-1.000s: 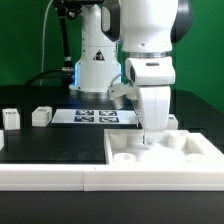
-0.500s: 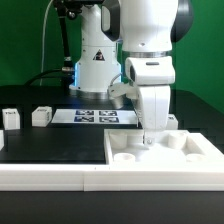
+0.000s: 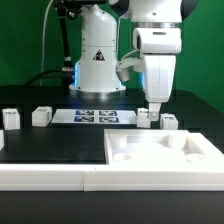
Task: Assemble one leg
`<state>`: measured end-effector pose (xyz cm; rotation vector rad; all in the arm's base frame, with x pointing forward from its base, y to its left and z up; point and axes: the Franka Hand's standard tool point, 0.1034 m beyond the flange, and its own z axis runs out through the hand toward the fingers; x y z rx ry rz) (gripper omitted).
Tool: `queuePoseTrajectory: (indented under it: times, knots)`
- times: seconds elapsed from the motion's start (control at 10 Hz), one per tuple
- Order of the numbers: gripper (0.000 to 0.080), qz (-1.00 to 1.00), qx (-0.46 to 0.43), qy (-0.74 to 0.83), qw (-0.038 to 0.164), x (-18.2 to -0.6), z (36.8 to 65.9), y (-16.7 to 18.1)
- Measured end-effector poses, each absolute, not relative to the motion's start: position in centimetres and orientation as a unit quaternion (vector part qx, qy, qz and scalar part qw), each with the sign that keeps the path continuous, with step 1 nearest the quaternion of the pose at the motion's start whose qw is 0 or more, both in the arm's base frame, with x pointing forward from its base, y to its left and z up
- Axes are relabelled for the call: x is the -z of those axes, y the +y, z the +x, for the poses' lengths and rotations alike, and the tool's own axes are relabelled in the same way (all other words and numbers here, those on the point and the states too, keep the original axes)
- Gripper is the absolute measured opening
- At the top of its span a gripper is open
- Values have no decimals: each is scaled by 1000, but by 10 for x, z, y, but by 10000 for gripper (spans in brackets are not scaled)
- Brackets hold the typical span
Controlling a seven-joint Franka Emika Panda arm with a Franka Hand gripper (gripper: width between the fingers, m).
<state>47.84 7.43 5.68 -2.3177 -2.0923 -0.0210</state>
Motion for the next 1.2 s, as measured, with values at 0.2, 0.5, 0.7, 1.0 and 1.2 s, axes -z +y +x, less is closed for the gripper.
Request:
queuePoseTrajectory:
  times: [0.2, 0.5, 0.7, 1.0, 1.2]
  knots:
    - [649, -767, 6, -642, 10, -56, 478, 74]
    - [649, -850, 29, -526, 6, -55, 474, 81]
    - [649, -915, 39, -402, 14, -51, 466, 92]
    - [649, -970, 34, -239, 30, -49, 461, 108]
    - [649, -984, 31, -173, 38, -48, 459, 116]
